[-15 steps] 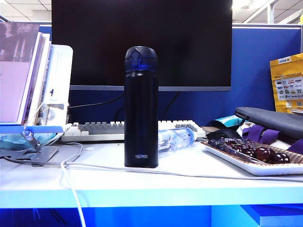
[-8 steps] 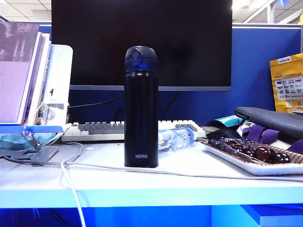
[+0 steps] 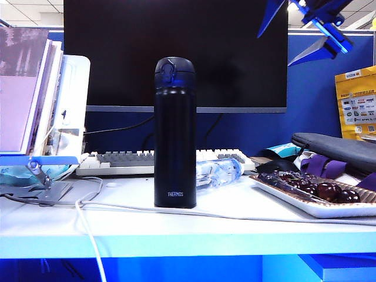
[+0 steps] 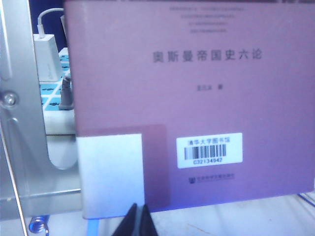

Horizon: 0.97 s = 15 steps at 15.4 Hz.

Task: Pick up the mineral water bottle and place it vertically to the right of the black thermos cup.

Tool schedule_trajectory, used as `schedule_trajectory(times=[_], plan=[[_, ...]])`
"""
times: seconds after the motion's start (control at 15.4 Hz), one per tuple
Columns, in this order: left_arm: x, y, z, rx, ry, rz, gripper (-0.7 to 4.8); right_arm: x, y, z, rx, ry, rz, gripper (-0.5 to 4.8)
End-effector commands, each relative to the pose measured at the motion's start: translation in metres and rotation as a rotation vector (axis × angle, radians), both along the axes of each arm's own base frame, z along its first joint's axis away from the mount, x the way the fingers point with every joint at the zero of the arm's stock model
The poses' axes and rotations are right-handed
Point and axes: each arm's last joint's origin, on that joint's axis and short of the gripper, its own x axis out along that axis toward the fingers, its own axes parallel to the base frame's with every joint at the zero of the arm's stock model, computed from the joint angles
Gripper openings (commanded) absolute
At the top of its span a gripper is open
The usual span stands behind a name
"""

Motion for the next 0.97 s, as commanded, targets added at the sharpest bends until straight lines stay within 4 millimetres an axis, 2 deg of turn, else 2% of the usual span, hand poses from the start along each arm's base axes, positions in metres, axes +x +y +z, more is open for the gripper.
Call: schedule_trajectory(times=[0.06,0.13,0.26,0.45,0.58,0.71,0.97], plan=[[0.000,0.000,-0.001,0.002,0.009,-0.003,-0.02,0.010,0.020,-0.001,-0.058,-0.044,0.001,4.79],[0.000,0.000,-0.001,0.002,0.009,-0.003,-0.02,0.021,0.034,-0.002,-0.075,-0.050,0.030,4.79],[0.000,0.000,-0.001,0.003,0.009,-0.003,-0.02,0.039,0.050,-0.007,-0.091,-0.038,0.027,4.79],[0.000,0.000,-0.001,0.003,0.009,-0.003,-0.03,0.070,0.059,-0.028,-0.097,0.040,-0.038,4.79],[0.000,0.000,-0.001,0.003,0.009,-0.003,-0.03,0.082,0.062,-0.045,-0.094,0.109,-0.091,4.79],[0.000,0.000,-0.001,0.003,0.009,-0.003,-0.02,0.099,0.068,-0.070,0.047,0.181,-0.125,4.79],[0.000,0.000,-0.001,0.003,0.009,-0.003,-0.02,0.119,0.077,-0.107,0.269,0.305,-0.153,4.79]])
